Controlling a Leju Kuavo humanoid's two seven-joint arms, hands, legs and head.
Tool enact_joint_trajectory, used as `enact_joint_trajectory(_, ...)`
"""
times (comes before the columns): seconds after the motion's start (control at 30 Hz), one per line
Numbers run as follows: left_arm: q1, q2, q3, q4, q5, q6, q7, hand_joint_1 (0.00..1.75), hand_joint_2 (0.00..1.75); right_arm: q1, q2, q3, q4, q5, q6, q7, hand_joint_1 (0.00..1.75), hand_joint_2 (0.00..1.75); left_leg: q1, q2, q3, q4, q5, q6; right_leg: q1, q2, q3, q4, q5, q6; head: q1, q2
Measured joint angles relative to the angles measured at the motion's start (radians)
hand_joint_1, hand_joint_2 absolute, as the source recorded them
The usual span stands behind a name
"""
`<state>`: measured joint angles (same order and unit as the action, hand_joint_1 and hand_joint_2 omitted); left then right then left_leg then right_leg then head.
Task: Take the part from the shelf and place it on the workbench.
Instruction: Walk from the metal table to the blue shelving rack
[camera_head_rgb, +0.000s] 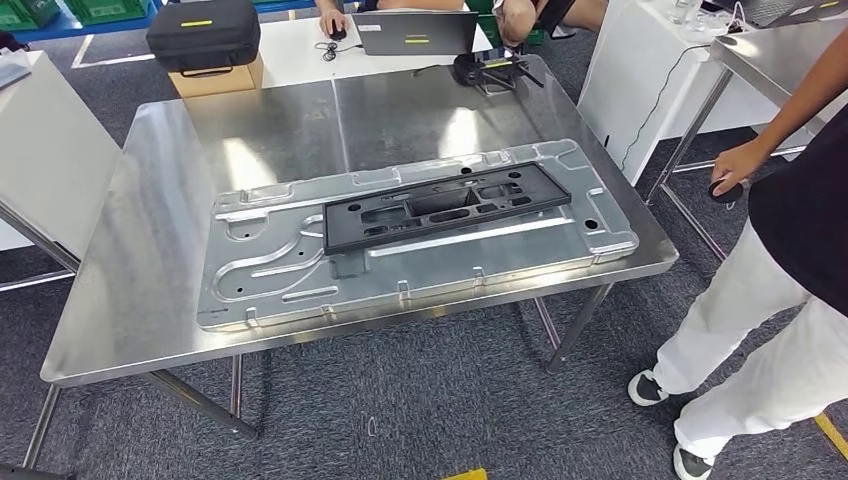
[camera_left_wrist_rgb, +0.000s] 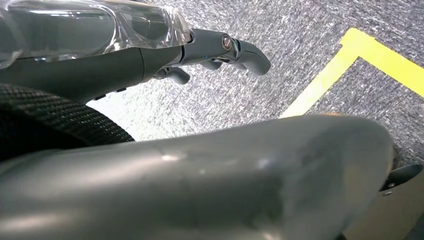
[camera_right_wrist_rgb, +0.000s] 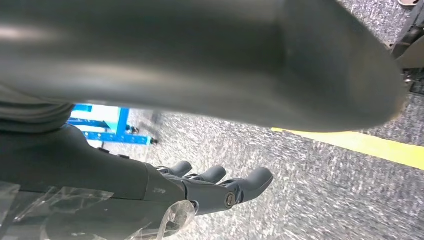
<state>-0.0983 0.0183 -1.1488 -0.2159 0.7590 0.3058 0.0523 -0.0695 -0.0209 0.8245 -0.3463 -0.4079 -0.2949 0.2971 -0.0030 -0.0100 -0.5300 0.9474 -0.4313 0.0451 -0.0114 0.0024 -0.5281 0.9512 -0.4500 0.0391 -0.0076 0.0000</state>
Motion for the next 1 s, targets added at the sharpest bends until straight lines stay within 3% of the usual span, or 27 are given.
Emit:
enact_joint_trajectory(0.1,0.0,-0.001,0.0,0.0,-0.001,0.0,0.0,0.0,0.0,-0.003,0.008,-0.012,0.02,0.0,-0.002,-0.004,0.0,0.0,0.007,-0.002,0.011,-0.022,0.012,0.008,0.002,-0.001,-0.004,0.018,-0.017,0.012,0.001,0.0)
enact_joint_trajectory(0.13,0.0,-0.001,-0.001,0.0,-0.002,0.0,-0.001,0.0,0.0,-0.004,0.01,-0.014,0.026,0.001,-0.002,-0.004,0.0,0.0,0.012,-0.003,0.016,-0.029,0.017,0.01,0.003,0.0,-0.02,0.057,-0.043,0.015,0.003,0.0)
enact_joint_trajectory(0.2,0.0,-0.002,-0.001,0.0,-0.002,0.0,-0.001,0.0,0.0,-0.005,0.012,-0.016,0.037,0.004,0.0,-0.001,0.0,0.0,0.016,-0.006,0.018,-0.033,0.02,0.012,-0.002,0.001,-0.08,0.189,-0.112,0.021,0.005,0.0)
enact_joint_trajectory(0.23,0.001,-0.002,-0.002,0.0,-0.002,0.0,-0.001,0.0,0.0,-0.005,0.014,-0.016,0.042,0.006,0.001,0.002,0.0,0.0,0.017,-0.01,0.017,-0.033,0.02,0.011,-0.005,0.0,-0.109,0.251,-0.137,0.025,0.006,0.0)
enact_joint_trajectory(0.27,0.001,-0.003,-0.002,0.0,-0.002,-0.001,-0.001,0.0,0.0,-0.005,0.015,-0.017,0.047,0.007,0.003,0.004,0.0,0.0,0.019,-0.015,0.017,-0.032,0.02,0.01,-0.01,0.0,-0.125,0.284,-0.143,0.03,0.006,0.0)
enact_joint_trajectory(0.3,0.001,-0.003,-0.002,0.0,-0.003,-0.001,-0.001,0.0,0.0,-0.005,0.016,-0.017,0.051,0.008,0.006,0.006,0.0,0.0,0.022,-0.021,0.017,-0.031,0.019,0.006,-0.014,0.001,-0.121,0.279,-0.129,0.035,0.006,0.0)
enact_joint_trajectory(0.33,0.0,-0.003,-0.002,0.0,-0.003,-0.001,-0.001,0.0,0.0,-0.005,0.017,-0.017,0.055,0.008,0.008,0.008,0.0,0.0,0.027,-0.03,0.018,-0.029,0.018,0.001,-0.02,0.002,-0.097,0.232,-0.098,0.041,0.006,0.0)
enact_joint_trajectory(0.4,-0.002,-0.002,-0.002,0.0,-0.006,-0.003,0.002,0.0,0.0,-0.004,0.02,-0.018,0.062,0.009,0.012,0.012,0.0,0.0,0.034,-0.048,0.015,-0.018,0.012,-0.018,-0.032,0.03,-0.024,0.09,-0.037,0.055,0.007,0.0)
enact_joint_trajectory(0.47,-0.005,0.0,-0.002,0.0,-0.011,-0.006,0.008,0.0,0.0,-0.004,0.026,-0.018,0.068,0.01,0.016,0.017,0.0,0.0,0.034,-0.064,0.007,-0.008,0.007,-0.036,-0.036,0.054,0.012,0.017,-0.019,0.046,0.006,0.0)
enact_joint_trajectory(0.5,-0.006,0.001,-0.002,0.0,-0.013,-0.007,0.011,0.0,0.0,-0.005,0.029,-0.018,0.07,0.01,0.018,0.019,0.0,0.0,0.035,-0.071,0.003,-0.007,0.008,-0.042,-0.033,0.052,0.011,0.016,-0.023,0.034,0.006,0.0)
enact_joint_trajectory(0.57,-0.005,0.001,-0.002,0.0,-0.016,-0.009,0.016,0.0,0.0,-0.007,0.031,-0.018,0.074,0.011,0.022,0.022,0.0,0.0,0.04,-0.076,0.0,-0.005,0.009,-0.048,-0.029,0.032,0.01,0.019,-0.021,0.011,0.005,0.0)
enact_joint_trajectory(0.6,-0.005,0.001,-0.002,0.0,-0.017,-0.01,0.018,0.0,0.0,-0.008,0.032,-0.018,0.075,0.012,0.024,0.023,0.0,0.0,0.042,-0.064,-0.007,0.011,0.0,-0.05,-0.027,0.023,0.01,0.019,-0.02,0.003,0.004,0.0)
enact_joint_trajectory(0.67,-0.007,0.002,-0.002,0.0,-0.019,-0.012,0.021,0.0,0.0,-0.008,0.035,-0.018,0.079,0.014,0.028,0.024,0.0,0.0,0.038,-0.028,-0.054,0.114,-0.055,-0.05,-0.022,0.002,0.01,0.018,-0.02,-0.01,0.004,0.0)
enact_joint_trajectory(0.73,-0.009,0.002,-0.002,0.0,-0.019,-0.013,0.024,0.0,0.0,-0.007,0.037,-0.018,0.083,0.016,0.03,0.025,0.0,0.0,0.032,-0.011,-0.126,0.264,-0.12,-0.047,-0.014,-0.021,0.009,0.018,-0.022,-0.017,0.003,0.0)
enact_joint_trajectory(0.77,-0.008,0.002,-0.002,0.0,-0.019,-0.014,0.026,0.0,0.0,-0.007,0.038,-0.018,0.084,0.016,0.03,0.026,0.0,0.0,0.03,-0.01,-0.148,0.31,-0.133,-0.043,-0.009,-0.032,0.01,0.018,-0.023,-0.02,0.003,0.0)
enact_joint_trajectory(0.8,-0.008,0.002,-0.002,0.0,-0.019,-0.014,0.027,0.0,0.0,-0.007,0.039,-0.018,0.087,0.016,0.031,0.027,0.0,0.0,0.026,-0.009,-0.15,0.317,-0.126,-0.037,-0.005,-0.043,0.011,0.018,-0.025,-0.022,0.003,0.0)
enact_joint_trajectory(0.87,-0.007,0.002,-0.002,0.0,-0.019,-0.014,0.029,0.0,0.0,-0.009,0.04,-0.018,0.089,0.016,0.032,0.029,0.0,0.0,0.014,0.005,-0.098,0.214,-0.069,-0.016,0.003,-0.062,0.017,0.018,-0.028,-0.026,0.003,0.0)
enact_joint_trajectory(0.9,-0.007,0.004,-0.002,0.0,-0.019,-0.014,0.029,0.0,0.0,-0.009,0.043,-0.018,0.09,0.016,0.032,0.03,0.0,0.0,0.004,0.032,-0.059,0.137,-0.039,-0.001,0.005,-0.069,0.019,0.018,-0.031,-0.027,0.003,0.0)
enact_joint_trajectory(0.97,-0.006,0.004,-0.003,-0.001,-0.019,-0.013,0.029,0.0,0.0,-0.01,0.048,-0.018,0.092,0.015,0.033,0.032,0.0,0.0,-0.011,0.078,-0.009,0.031,-0.005,0.009,0.011,-0.082,0.021,0.019,-0.038,-0.026,0.004,0.0)
enact_joint_trajectory(1.0,-0.004,0.005,-0.004,-0.001,-0.019,-0.013,0.029,0.0,0.0,-0.011,0.05,-0.018,0.093,0.014,0.033,0.032,0.0,0.0,-0.017,0.089,-0.002,0.013,-0.003,0.008,0.011,-0.089,0.022,0.019,-0.04,-0.024,0.004,0.0)
